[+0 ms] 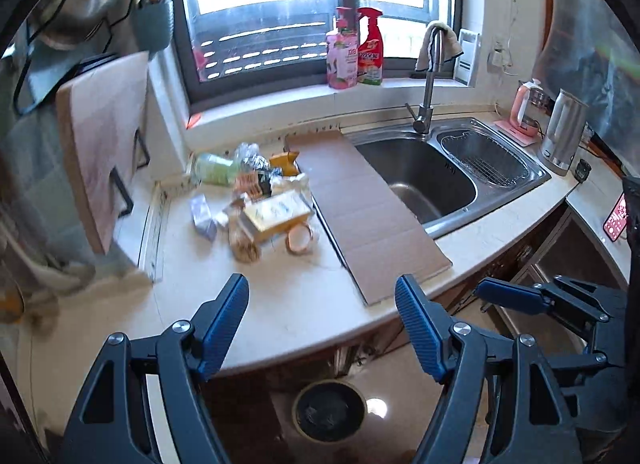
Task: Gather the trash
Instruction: 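Raise both tools back up toward the counter trash, then grasp the yellow toothpaste box with the left tool while the right grasps the cake cup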
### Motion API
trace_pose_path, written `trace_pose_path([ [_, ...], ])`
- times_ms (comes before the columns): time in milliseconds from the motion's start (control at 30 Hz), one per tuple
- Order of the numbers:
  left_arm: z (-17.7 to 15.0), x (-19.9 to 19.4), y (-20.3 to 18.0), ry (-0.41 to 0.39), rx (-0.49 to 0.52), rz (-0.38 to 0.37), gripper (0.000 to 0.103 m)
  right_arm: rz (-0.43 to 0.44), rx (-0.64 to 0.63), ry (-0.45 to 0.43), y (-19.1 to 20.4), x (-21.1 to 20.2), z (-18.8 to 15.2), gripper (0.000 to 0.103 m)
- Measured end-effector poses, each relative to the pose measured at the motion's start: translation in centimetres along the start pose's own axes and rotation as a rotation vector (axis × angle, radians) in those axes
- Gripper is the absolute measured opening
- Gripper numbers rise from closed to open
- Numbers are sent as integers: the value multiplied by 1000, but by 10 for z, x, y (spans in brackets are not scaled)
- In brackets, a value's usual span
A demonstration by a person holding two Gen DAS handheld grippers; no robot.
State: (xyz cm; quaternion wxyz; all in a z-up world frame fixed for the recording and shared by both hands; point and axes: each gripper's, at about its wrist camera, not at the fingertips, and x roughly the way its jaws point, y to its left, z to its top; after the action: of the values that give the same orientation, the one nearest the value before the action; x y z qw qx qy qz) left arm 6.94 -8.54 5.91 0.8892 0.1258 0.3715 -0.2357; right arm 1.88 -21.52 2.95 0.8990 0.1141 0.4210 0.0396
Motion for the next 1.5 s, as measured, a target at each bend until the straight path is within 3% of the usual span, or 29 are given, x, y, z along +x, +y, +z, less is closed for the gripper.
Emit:
trace_pose_path([
  [200,45,20,10,-31,80,-11,74,-52,53,-44,-8,14,25,52],
  [367,58,45,21,-5,112,-17,74,-74,97,-43,-16,33,41,52],
  [600,61,95,39,95,131,-22,74,-72,102,15,-30,72,56,52],
  [800,68,143,57,179,139,17,74,-29,78,76,-41,116,71,52],
  [1300,87,251,54,370,280,38,74,43,54,191,-72,201,97,52],
  [1500,88,283,59,433,283,25,74,78,33,232,-79,229,105,52],
])
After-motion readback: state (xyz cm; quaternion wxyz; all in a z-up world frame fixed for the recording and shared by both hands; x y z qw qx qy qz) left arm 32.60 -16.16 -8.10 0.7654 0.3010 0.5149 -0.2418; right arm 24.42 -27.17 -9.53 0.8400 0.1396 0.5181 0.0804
